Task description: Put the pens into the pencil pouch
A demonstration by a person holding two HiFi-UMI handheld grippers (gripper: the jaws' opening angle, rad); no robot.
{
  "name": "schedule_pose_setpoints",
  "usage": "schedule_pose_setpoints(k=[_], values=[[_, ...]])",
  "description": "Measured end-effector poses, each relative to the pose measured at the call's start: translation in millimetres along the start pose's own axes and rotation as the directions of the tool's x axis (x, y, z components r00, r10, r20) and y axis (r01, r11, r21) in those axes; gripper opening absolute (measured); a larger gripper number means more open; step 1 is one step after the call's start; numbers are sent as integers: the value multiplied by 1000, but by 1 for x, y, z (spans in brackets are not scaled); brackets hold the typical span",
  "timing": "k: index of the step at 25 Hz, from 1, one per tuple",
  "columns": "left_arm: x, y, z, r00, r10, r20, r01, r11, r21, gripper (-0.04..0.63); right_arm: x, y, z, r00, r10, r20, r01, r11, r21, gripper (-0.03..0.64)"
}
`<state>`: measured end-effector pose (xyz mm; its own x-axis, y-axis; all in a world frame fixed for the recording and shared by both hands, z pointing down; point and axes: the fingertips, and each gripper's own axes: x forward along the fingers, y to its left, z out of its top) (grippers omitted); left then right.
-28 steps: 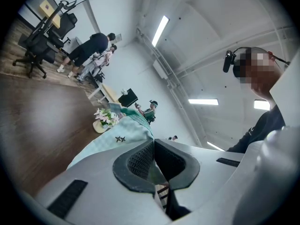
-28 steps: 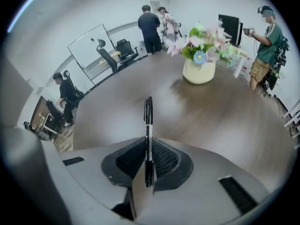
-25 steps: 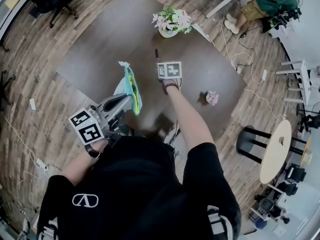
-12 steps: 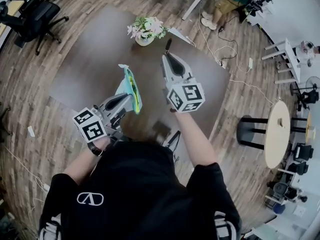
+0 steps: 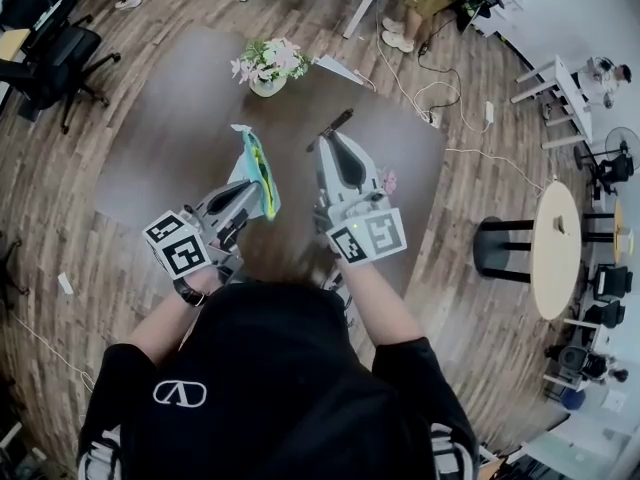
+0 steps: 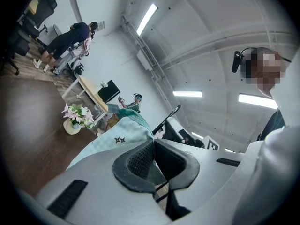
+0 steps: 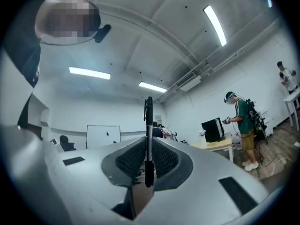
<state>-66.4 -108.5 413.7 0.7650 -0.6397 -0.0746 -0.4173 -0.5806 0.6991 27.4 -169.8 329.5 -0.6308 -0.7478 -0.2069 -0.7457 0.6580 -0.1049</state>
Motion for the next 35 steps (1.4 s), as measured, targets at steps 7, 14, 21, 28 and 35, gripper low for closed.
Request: schedule_pose_setpoints(k=[7,14,21,28,35], values=[[6,0,2,1000,-6,-7,6,1000,10,9,3,72,4,985,171,13,-172,980,98,41],[12,-20,11,998,-49,27,49,999,8,9,-6,68,2,985,173,-3,-173,983,56,41],[17,-35,19,996,-68,56,67,998,14,9,-8,70,-8,977,201,-71,-195,977,88,43],[14,-31,24,996,-53,73,52,998,23,9,-9,84,-8,964,251,-91,-247,967,52,144],[12,-24,19,998,-31,63,30,999,23,9,-15,79,2,976,210,-61,-208,977,43,144]])
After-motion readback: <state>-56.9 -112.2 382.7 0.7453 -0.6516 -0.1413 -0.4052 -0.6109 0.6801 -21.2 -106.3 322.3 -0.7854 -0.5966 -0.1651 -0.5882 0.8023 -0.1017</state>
